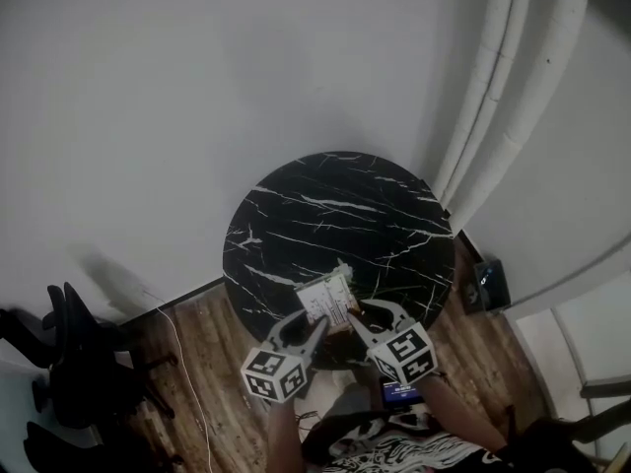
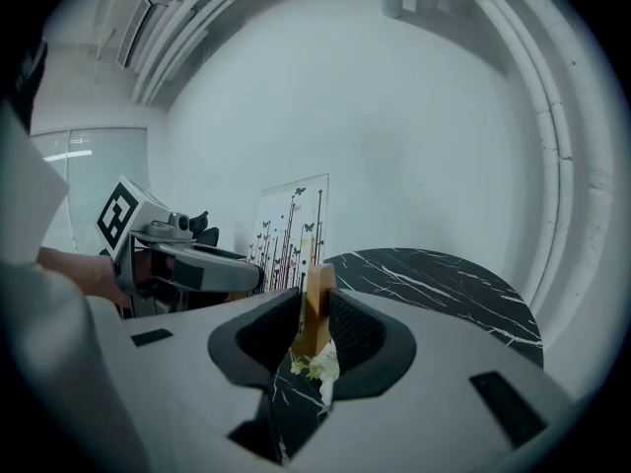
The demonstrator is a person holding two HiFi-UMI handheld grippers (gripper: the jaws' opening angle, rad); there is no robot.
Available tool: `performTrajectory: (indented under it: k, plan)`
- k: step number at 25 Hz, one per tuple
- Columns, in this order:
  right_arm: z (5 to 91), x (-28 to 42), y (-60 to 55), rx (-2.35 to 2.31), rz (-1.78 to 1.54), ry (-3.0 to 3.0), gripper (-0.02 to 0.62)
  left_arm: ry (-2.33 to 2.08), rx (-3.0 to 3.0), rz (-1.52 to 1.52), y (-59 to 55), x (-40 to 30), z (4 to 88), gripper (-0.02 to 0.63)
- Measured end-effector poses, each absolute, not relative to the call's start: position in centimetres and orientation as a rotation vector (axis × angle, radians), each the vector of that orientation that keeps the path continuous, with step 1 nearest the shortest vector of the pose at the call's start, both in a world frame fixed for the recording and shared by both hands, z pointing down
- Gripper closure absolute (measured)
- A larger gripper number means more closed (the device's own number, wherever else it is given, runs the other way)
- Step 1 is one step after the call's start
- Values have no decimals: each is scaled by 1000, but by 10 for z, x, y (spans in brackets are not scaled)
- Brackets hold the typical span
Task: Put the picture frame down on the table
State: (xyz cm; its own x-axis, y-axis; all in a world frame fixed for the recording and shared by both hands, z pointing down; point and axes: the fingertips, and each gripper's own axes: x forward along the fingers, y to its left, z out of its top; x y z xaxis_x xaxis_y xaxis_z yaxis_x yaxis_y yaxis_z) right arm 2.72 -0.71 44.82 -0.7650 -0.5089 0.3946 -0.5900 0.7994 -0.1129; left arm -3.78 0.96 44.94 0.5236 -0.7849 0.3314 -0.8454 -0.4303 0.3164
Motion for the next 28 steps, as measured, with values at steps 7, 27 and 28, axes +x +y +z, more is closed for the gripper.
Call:
performTrajectory:
  k: [7,27,28]
  plan:
    - [461,1,-56,858,368,-2599,499,-1309,2352,237,-41,-64,459,451]
    - [471,-19,-106,935,402,-2537,502,-1220,2429,257,-95,-85,467,451]
    - [470,-20,-107,932,398,-2538,503,-1224,2431,258,-96,-85,466,451]
